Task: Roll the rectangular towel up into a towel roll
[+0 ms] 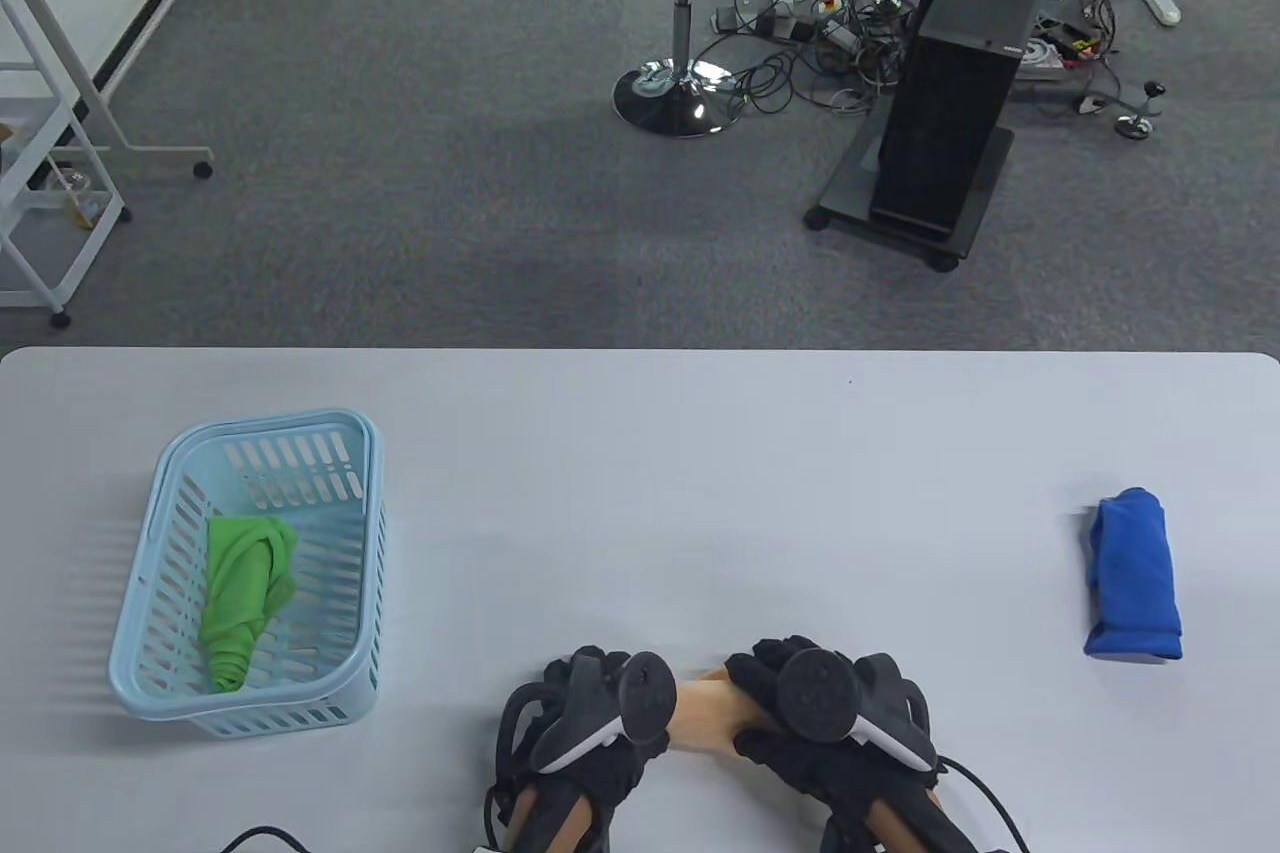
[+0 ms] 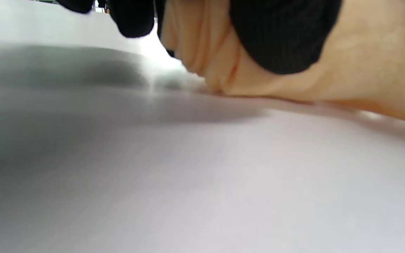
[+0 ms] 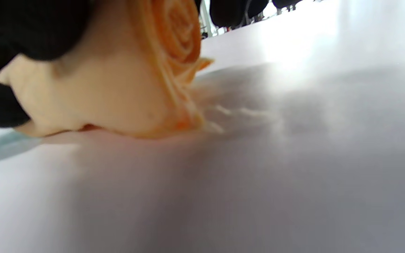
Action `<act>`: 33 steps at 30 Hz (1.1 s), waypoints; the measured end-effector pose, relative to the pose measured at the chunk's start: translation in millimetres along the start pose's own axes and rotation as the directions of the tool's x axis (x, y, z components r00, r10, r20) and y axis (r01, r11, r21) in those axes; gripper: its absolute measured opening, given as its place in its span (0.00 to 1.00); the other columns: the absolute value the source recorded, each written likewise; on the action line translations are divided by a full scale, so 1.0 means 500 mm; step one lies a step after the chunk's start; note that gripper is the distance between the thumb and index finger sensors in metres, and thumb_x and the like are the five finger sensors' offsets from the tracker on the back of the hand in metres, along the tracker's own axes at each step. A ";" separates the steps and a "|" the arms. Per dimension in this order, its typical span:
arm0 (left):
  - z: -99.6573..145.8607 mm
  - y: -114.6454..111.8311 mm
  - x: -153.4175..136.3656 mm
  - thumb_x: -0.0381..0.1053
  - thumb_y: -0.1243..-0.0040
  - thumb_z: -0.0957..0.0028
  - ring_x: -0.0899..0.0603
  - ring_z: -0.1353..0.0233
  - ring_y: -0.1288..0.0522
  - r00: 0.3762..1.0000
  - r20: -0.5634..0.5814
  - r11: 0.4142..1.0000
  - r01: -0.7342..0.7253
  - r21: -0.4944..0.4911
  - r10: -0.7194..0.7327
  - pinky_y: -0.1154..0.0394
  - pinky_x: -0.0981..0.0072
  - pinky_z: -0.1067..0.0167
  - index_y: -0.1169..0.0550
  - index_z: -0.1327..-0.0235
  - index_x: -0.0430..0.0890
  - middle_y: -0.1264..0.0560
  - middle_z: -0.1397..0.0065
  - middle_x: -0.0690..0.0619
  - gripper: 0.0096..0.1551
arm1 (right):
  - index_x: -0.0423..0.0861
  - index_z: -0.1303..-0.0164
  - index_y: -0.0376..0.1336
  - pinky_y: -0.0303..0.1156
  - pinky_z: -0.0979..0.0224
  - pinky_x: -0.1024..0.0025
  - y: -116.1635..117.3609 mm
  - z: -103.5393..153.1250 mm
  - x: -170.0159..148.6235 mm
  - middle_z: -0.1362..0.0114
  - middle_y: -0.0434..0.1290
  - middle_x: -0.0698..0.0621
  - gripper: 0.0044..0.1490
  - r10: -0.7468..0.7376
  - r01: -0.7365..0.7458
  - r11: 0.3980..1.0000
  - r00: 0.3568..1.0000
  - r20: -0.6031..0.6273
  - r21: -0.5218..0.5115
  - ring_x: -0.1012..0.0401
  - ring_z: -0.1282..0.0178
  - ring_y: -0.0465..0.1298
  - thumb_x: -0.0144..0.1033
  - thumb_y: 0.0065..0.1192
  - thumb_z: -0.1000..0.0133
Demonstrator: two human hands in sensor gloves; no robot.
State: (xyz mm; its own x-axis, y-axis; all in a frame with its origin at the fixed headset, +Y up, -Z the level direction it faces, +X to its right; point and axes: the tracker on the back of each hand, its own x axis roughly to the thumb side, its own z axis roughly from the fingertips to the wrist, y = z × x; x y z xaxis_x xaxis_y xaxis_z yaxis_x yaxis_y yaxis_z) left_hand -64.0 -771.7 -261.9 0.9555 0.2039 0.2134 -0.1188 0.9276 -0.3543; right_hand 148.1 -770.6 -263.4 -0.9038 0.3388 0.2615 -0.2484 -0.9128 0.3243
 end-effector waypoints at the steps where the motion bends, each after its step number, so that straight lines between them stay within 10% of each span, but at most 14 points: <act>1: 0.003 0.002 -0.003 0.59 0.38 0.61 0.32 0.20 0.43 1.000 0.000 1.000 -0.026 -0.010 0.026 0.47 0.29 0.30 0.28 0.31 0.53 0.38 0.21 0.45 0.40 | 0.55 0.23 0.47 0.45 0.22 0.36 0.004 -0.001 0.001 0.21 0.47 0.50 0.58 0.012 -0.012 1.000 1.000 -0.003 0.018 0.48 0.18 0.49 0.56 0.64 0.64; 8: 0.005 0.003 -0.018 0.64 0.46 0.60 0.29 0.20 0.46 0.982 0.038 0.979 -0.180 -0.098 0.184 0.49 0.29 0.31 0.19 0.37 0.43 0.38 0.21 0.44 0.41 | 0.53 0.26 0.52 0.51 0.23 0.37 0.003 -0.004 0.002 0.29 0.63 0.50 0.54 0.036 -0.036 0.999 0.999 -0.020 -0.031 0.52 0.24 0.64 0.53 0.65 0.64; 14: 0.015 0.017 -0.001 0.56 0.44 0.55 0.30 0.21 0.44 0.986 0.086 0.989 -0.146 0.032 0.143 0.48 0.29 0.31 0.32 0.26 0.61 0.38 0.21 0.42 0.37 | 0.54 0.33 0.63 0.54 0.25 0.36 -0.001 -0.003 -0.006 0.38 0.73 0.51 0.46 0.021 -0.022 1.000 0.999 -0.024 -0.021 0.53 0.31 0.72 0.58 0.59 0.63; 18: 0.012 0.010 0.009 0.69 0.45 0.64 0.29 0.21 0.44 0.984 0.130 0.991 -0.131 0.035 0.126 0.48 0.28 0.31 0.30 0.26 0.60 0.38 0.21 0.41 0.46 | 0.55 0.32 0.63 0.53 0.24 0.36 0.002 -0.004 -0.006 0.35 0.70 0.50 0.46 0.072 -0.073 0.997 0.996 -0.043 -0.016 0.52 0.29 0.69 0.60 0.55 0.63; 26: 0.005 0.001 -0.003 0.61 0.35 0.64 0.30 0.19 0.46 1.000 -0.014 0.998 0.026 -0.057 -0.027 0.49 0.28 0.29 0.37 0.29 0.71 0.39 0.19 0.44 0.44 | 0.51 0.29 0.56 0.51 0.23 0.33 -0.004 0.006 0.008 0.24 0.57 0.48 0.56 0.036 -0.036 0.998 0.999 0.005 0.049 0.48 0.21 0.59 0.67 0.60 0.68; 33: 0.006 0.015 -0.049 0.55 0.32 0.63 0.30 0.19 0.45 0.997 -0.066 0.999 0.049 -0.003 -0.050 0.49 0.28 0.29 0.35 0.35 0.73 0.40 0.19 0.45 0.40 | 0.61 0.34 0.61 0.56 0.24 0.35 -0.016 0.030 0.059 0.22 0.52 0.52 0.44 -0.206 0.207 0.978 0.964 0.168 0.013 0.47 0.21 0.60 0.55 0.68 0.64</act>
State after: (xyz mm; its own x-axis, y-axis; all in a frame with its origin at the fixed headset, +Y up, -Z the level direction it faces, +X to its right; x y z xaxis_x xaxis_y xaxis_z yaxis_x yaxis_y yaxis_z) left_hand -88.8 -768.9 -267.0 0.9759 0.1366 0.1703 -0.0705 0.9355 -0.3463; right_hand 128.8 -749.7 -244.7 -0.7614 0.5531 0.3380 -0.4256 -0.8199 0.3830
